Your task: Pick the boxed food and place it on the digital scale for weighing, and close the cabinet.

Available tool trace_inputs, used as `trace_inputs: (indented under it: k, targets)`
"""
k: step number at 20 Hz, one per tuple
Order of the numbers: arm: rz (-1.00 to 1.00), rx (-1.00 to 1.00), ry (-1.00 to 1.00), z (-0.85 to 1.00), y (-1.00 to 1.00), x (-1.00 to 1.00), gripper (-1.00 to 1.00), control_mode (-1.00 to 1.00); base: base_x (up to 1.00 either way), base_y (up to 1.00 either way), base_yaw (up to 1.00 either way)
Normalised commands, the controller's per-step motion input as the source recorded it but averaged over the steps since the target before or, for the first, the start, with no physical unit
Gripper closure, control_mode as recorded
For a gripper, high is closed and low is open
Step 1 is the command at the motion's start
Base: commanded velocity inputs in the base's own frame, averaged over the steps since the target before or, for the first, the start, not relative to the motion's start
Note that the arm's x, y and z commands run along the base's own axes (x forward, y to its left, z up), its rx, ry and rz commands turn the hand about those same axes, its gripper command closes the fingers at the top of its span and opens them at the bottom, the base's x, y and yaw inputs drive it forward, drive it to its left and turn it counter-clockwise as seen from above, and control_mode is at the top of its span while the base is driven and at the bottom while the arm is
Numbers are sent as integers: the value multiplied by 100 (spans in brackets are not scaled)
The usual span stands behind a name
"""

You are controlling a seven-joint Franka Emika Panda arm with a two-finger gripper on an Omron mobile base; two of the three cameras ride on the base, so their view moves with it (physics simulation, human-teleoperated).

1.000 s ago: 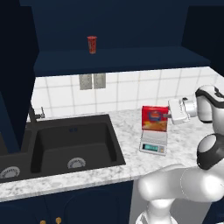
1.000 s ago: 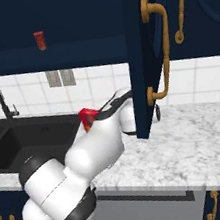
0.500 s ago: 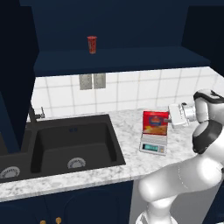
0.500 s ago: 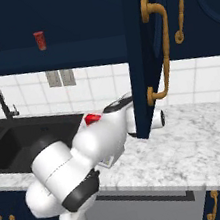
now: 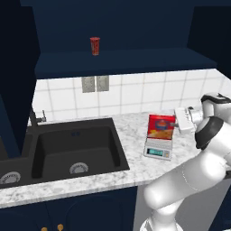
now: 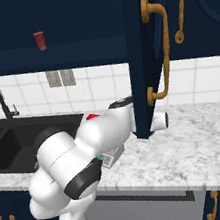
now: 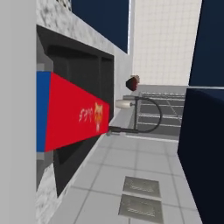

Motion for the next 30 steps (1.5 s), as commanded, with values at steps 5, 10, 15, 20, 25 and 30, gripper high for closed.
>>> trace_inputs:
  k: [5,10,15,20,25,30]
  targets:
    - [0,0,0,-1,0,-14,100,-100,0,0,0]
    - [0,0,0,-13,8,-1,-100,-100,0,0,0]
    - [0,0,0,0,0,-3,-100,-100,0,0,0]
    - [0,0,-2,0,0,-10,-100,-100,0,0,0]
    - [0,0,0,0,-18,0,-100,-100,0,0,0]
    - [0,0,0,0,-27,0,-100,-100,0,0,0]
